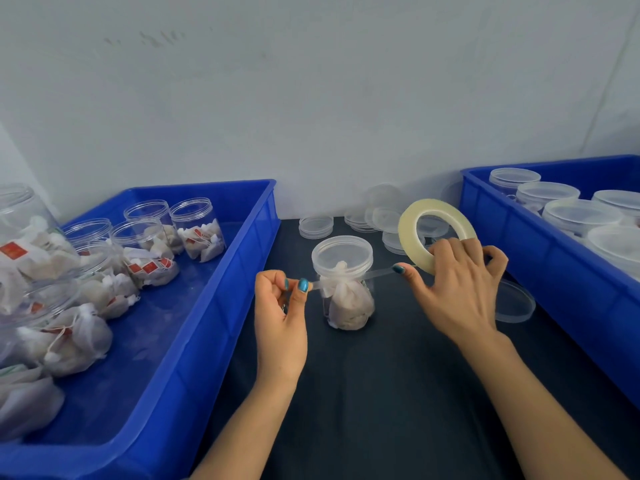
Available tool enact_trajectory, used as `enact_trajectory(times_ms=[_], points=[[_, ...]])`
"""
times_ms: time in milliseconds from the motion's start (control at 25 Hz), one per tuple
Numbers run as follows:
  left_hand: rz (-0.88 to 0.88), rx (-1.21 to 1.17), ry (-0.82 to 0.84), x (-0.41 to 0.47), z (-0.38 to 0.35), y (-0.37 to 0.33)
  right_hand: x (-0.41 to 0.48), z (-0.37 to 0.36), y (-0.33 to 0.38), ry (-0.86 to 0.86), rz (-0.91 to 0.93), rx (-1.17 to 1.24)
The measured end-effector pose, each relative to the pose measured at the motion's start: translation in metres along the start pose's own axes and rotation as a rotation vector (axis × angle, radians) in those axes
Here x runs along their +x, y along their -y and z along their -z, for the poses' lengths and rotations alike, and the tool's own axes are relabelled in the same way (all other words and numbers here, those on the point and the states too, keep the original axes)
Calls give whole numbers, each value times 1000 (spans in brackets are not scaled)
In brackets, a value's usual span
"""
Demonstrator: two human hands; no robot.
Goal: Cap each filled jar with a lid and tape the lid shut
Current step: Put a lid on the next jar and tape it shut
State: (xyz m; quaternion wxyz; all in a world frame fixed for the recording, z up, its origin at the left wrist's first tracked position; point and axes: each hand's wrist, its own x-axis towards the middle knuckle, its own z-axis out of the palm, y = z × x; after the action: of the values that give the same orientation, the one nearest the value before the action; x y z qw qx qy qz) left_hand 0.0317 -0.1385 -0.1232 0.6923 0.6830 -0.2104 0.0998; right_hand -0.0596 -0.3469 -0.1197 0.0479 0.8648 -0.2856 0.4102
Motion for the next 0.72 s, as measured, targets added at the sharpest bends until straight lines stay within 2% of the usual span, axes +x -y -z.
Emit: enact_trajectory(times_ms=[360,720], points=[[15,29,-81,14,-14,11,6,-8,13,65,-48,35],[-27,96,-210,13,-47,12,7,-11,17,61,-69,71]])
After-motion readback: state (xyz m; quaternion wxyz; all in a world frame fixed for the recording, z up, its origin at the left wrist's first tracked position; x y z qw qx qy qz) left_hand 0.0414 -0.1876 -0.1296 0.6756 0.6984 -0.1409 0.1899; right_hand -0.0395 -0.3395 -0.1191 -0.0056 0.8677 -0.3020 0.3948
